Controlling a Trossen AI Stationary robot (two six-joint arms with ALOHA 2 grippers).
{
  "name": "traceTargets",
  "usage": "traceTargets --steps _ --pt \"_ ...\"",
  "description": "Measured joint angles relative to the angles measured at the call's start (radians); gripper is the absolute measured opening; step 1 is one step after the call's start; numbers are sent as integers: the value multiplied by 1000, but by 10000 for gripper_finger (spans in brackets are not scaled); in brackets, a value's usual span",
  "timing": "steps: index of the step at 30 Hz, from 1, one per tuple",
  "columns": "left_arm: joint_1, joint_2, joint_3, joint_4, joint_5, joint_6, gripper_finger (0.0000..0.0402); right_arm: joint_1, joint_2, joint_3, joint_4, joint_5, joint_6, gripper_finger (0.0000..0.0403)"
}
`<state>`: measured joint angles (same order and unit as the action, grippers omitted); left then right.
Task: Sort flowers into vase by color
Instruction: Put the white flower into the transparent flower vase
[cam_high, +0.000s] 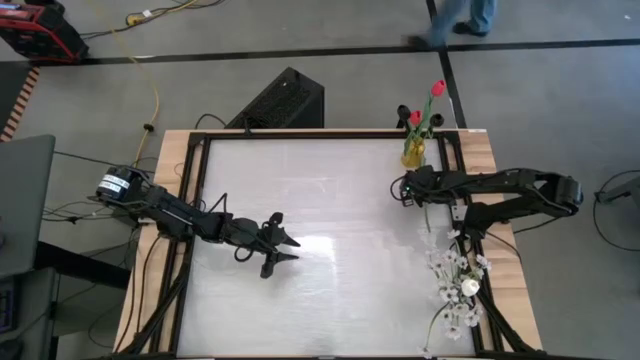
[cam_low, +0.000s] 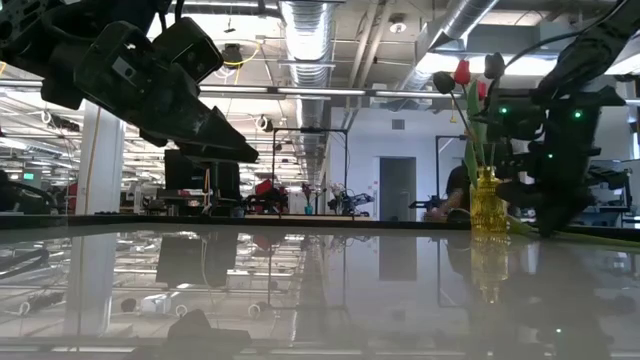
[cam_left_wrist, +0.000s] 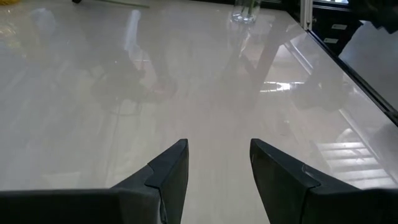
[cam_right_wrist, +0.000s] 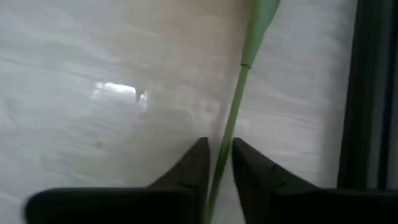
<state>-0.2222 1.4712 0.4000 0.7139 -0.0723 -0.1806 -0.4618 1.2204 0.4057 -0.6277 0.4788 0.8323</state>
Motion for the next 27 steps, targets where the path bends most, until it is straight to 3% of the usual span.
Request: traceTargets --steps 5,16,20,27 --pt "0 0 0 -14 0 0 159 0 1 0 -6 -1 36 19" --pt "0 0 0 -44 6 -8 159 85 -89 -8 -220 82 351 19" --pt "-1 0 0 -53 8 -3 159 180 -151 -7 -253 -4 395 19" --pt "-1 0 0 -51 8 10 159 430 -213 45 -134 -167 374 19"
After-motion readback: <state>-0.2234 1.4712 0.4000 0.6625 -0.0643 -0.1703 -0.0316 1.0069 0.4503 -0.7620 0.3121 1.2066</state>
